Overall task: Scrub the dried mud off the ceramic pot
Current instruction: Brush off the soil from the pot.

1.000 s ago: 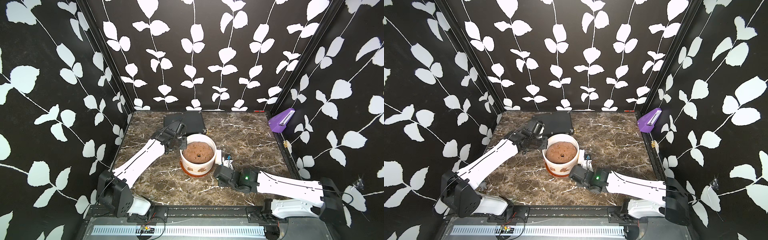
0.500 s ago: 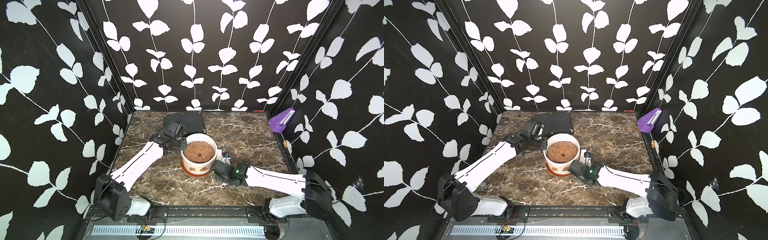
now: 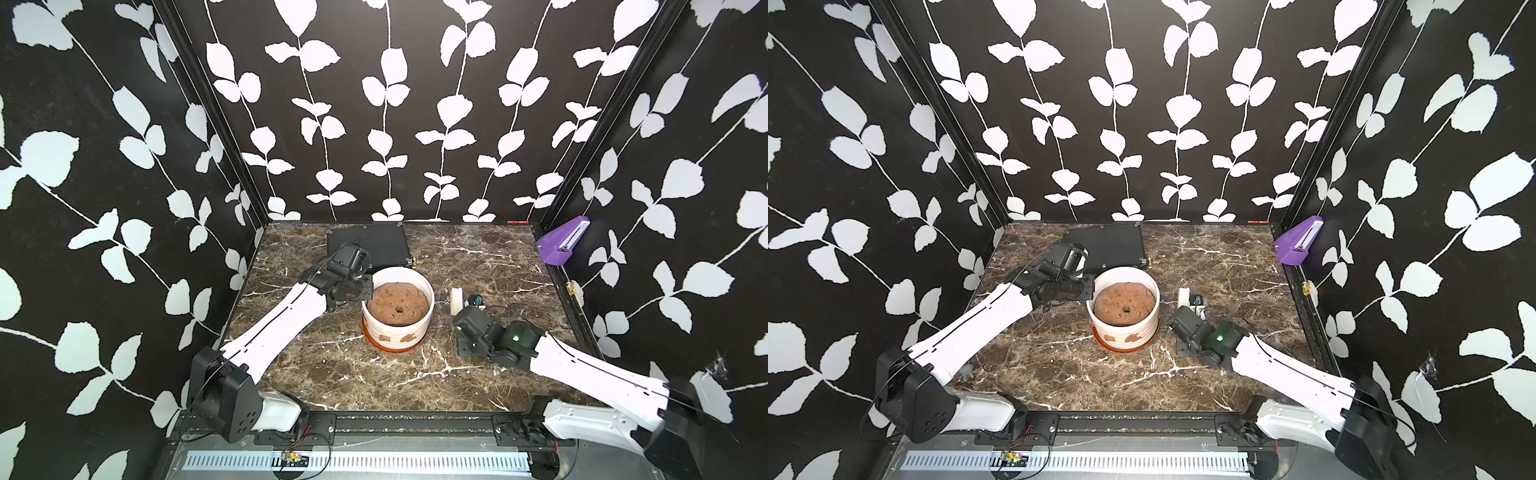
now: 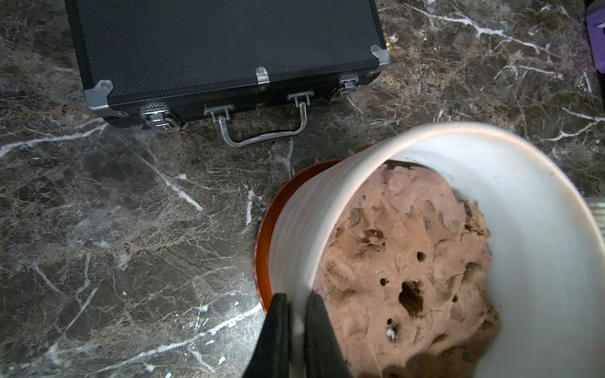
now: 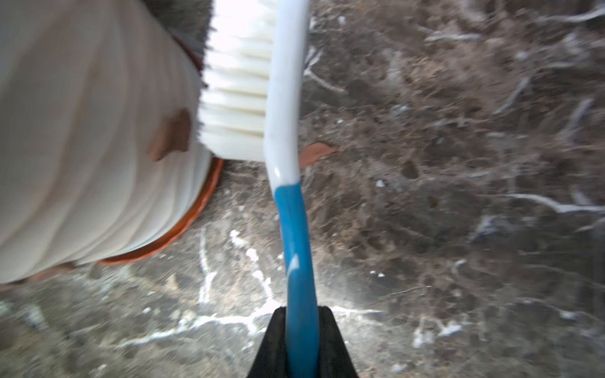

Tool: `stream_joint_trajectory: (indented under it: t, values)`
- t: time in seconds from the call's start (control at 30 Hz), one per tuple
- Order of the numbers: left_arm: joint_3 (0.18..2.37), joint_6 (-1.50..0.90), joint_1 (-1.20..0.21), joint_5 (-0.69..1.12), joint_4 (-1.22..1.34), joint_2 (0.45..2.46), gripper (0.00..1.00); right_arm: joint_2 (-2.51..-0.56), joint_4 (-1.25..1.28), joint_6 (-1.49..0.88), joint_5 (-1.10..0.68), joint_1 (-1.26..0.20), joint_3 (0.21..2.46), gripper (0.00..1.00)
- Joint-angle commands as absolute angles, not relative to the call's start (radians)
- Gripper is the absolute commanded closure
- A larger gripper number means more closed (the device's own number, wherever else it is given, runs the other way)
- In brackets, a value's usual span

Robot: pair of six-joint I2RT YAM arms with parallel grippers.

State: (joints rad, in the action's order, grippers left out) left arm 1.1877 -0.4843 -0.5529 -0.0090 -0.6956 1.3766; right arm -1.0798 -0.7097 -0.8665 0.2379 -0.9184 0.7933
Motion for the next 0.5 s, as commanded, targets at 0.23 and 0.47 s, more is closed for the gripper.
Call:
stream_joint_trajectory:
  t: [0.23, 0.47]
  values:
    - [1.123, -0.544, -0.566, 0.083, -0.728, 1.397, 1.00, -1.061, -0.492, -1.028, 0.176, -1.113, 0.723, 1.00]
    - [1.126, -0.536, -0.566, 0.084, -0.726, 1.406, 1.00, -1.185, -0.440, -1.044, 0.127, -1.118, 0.747, 1.00]
